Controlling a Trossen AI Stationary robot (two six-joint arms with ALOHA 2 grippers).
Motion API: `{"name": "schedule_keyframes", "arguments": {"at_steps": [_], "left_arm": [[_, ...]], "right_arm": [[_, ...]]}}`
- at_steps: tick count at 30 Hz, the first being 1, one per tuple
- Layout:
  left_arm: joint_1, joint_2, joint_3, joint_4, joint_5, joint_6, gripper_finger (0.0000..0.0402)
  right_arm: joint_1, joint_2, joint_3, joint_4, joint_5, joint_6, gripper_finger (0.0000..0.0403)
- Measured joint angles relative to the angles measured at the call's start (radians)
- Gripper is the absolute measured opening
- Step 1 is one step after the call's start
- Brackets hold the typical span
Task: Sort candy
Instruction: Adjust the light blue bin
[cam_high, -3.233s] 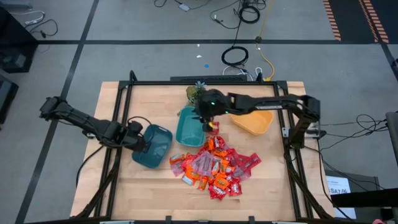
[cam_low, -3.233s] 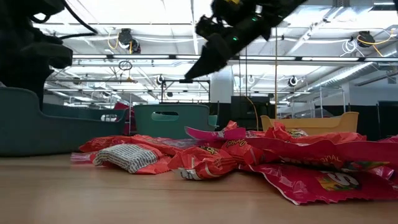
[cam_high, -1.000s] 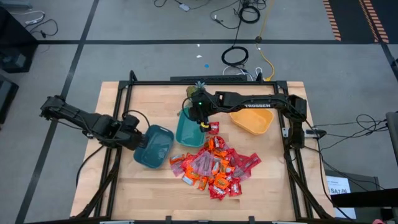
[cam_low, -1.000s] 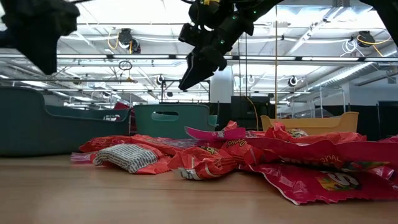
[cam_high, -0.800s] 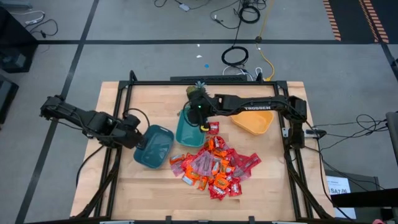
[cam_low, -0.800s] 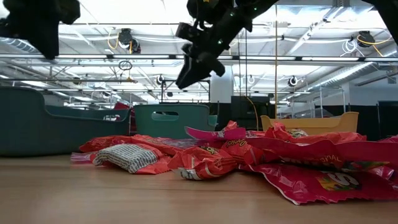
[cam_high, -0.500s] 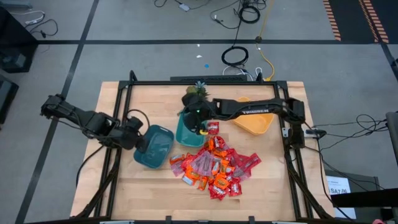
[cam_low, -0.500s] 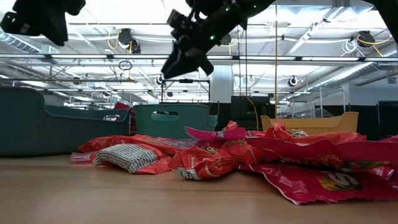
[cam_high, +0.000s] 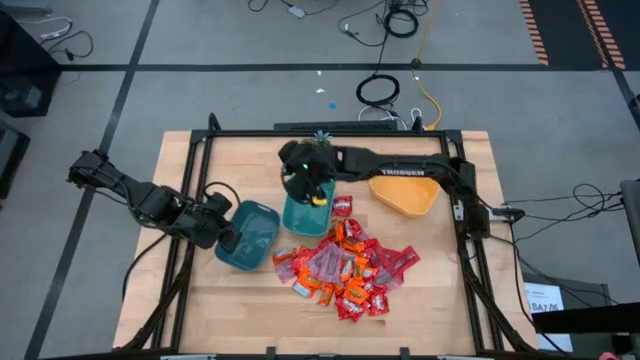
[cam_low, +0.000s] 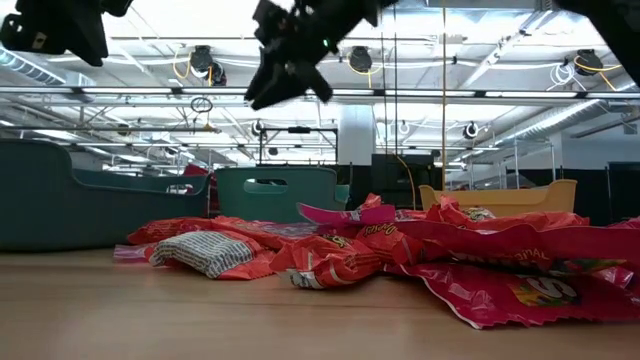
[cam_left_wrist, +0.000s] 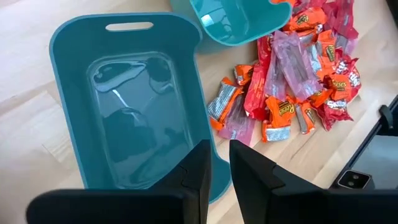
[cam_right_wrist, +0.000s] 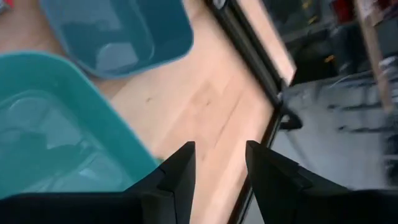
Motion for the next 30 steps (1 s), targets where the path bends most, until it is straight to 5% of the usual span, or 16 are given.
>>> {"name": "schedule_keyframes", "arguments": {"at_steps": [6,30], "left_arm": [[-0.003,0.010,0.000,0.000,-0.003,0.010,0.0068],[-0.037,0.063,-0.001,0.016,-0.044,0.062,0.0068]], "right_arm": [[-0.014,0.260,0.442,-0.449,-0.047,-0.029,0.0112],[-0.009,0.349,0.410,-0.402,-0.049,-0.110,0.0106]]}}
